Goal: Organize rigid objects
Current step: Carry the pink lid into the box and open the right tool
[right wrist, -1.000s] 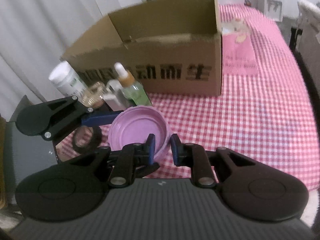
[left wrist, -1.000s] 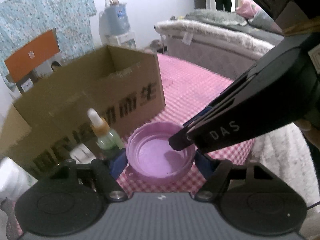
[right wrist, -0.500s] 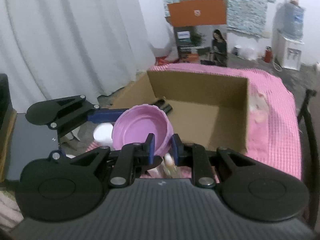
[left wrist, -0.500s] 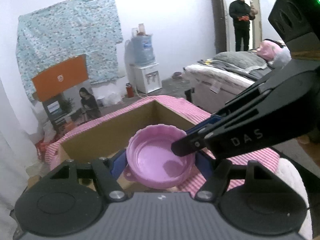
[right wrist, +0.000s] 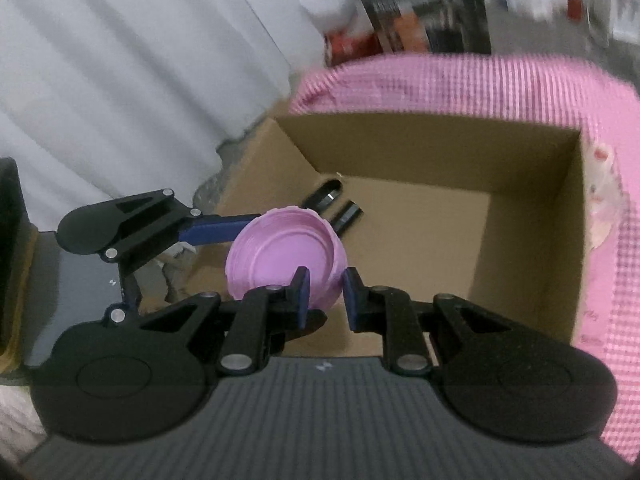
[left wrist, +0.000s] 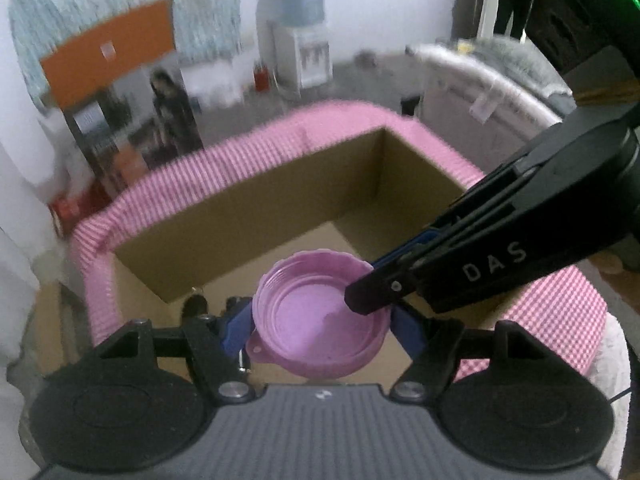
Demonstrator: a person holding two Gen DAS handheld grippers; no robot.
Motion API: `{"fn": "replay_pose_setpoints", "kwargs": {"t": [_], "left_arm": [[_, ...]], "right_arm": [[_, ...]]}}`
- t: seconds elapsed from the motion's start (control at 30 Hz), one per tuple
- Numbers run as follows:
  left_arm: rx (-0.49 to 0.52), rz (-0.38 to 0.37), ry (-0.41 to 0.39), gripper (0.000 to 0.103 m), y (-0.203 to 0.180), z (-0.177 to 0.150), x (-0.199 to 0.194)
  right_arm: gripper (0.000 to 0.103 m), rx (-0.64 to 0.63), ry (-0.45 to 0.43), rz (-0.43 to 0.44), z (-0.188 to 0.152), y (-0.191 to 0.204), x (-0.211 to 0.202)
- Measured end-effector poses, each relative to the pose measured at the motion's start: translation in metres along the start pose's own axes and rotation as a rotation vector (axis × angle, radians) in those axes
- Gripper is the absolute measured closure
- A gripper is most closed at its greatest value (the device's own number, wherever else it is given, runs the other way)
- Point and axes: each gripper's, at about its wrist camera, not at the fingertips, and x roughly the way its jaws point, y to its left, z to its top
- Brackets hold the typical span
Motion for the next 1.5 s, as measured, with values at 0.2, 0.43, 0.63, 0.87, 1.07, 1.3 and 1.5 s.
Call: {"fn": "replay_pose_setpoints", "kwargs": {"t": [0.2,0.43,0.63,0.87,1.07,1.3,1.5], "left_arm": [[-0.024,-0.058,0.148,0.029,0.017,0.021,0.062],[-0.052,-0.078,0.287,0.029,0.032,0.032,0.111],[-0.076,-0.068,0.348,0.029,0.04,0.033,0.135],[-0.068,0.009,0.347,0.028,0.044,0.04,0.148],[-0.08,0.036,0.34,0.024,0.048,0.043,0.143],[-0.079,0.048,0.26,0.017,0.048,0.051,0.113],[-0.101,0.051,0.17,0.017,0.048,0.057,0.076]], "right_arm": [[0.086,0.089,0.121,-0.011,0.025,-0.042,0.048],[0.086,0.135,0.235,-0.024,0.043,-0.071,0.097],[0.085,0.138,0.265,-0.045,0.055,-0.084,0.126],[0.085,0.147,0.215,-0.032,0.07,-0.093,0.136],[0.077,0.179,0.149,0.007,0.075,-0.098,0.13],[0.035,0.198,0.068,0.017,0.076,-0.097,0.092],[0.03,0.174,-0.036,0.046,0.066,-0.083,0.034]]}}
